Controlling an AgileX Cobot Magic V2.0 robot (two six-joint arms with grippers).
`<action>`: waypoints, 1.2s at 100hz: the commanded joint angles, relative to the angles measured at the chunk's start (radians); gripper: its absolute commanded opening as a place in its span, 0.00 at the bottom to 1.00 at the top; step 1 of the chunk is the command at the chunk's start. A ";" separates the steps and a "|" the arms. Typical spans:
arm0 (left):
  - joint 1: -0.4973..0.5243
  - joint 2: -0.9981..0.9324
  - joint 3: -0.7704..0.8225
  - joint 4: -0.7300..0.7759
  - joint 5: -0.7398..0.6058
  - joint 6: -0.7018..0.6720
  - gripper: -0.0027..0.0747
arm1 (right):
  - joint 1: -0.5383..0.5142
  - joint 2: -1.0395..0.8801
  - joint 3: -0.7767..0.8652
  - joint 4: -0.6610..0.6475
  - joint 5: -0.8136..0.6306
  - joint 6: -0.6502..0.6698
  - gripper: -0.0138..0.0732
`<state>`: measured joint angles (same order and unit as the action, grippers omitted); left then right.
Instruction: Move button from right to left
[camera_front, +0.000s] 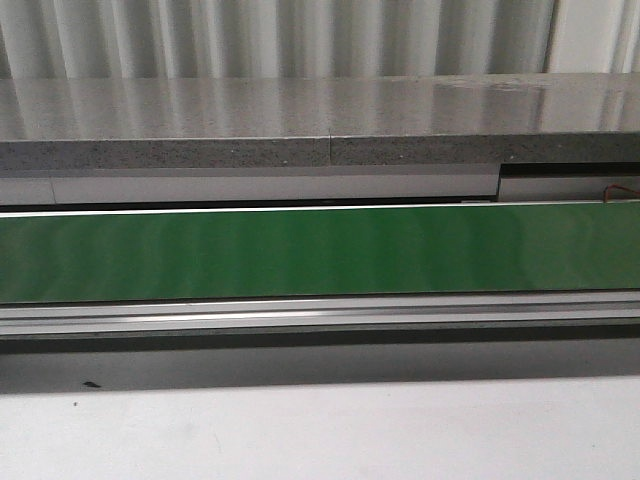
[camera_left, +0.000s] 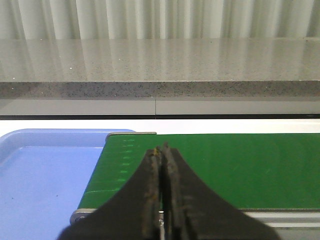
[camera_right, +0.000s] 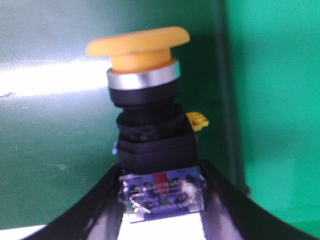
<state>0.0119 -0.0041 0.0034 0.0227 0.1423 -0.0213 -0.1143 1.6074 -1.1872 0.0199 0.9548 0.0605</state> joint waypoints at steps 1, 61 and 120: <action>0.001 -0.033 0.039 -0.007 -0.076 0.002 0.01 | 0.011 -0.016 -0.022 0.005 -0.033 -0.010 0.36; 0.001 -0.033 0.039 -0.007 -0.076 0.002 0.01 | 0.054 -0.201 -0.021 0.136 -0.015 -0.131 0.90; 0.001 -0.033 0.039 -0.007 -0.076 0.002 0.01 | 0.188 -0.631 0.200 0.092 -0.091 -0.132 0.08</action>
<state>0.0119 -0.0041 0.0034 0.0227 0.1423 -0.0213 0.0720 1.0683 -1.0313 0.1206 0.9566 -0.0615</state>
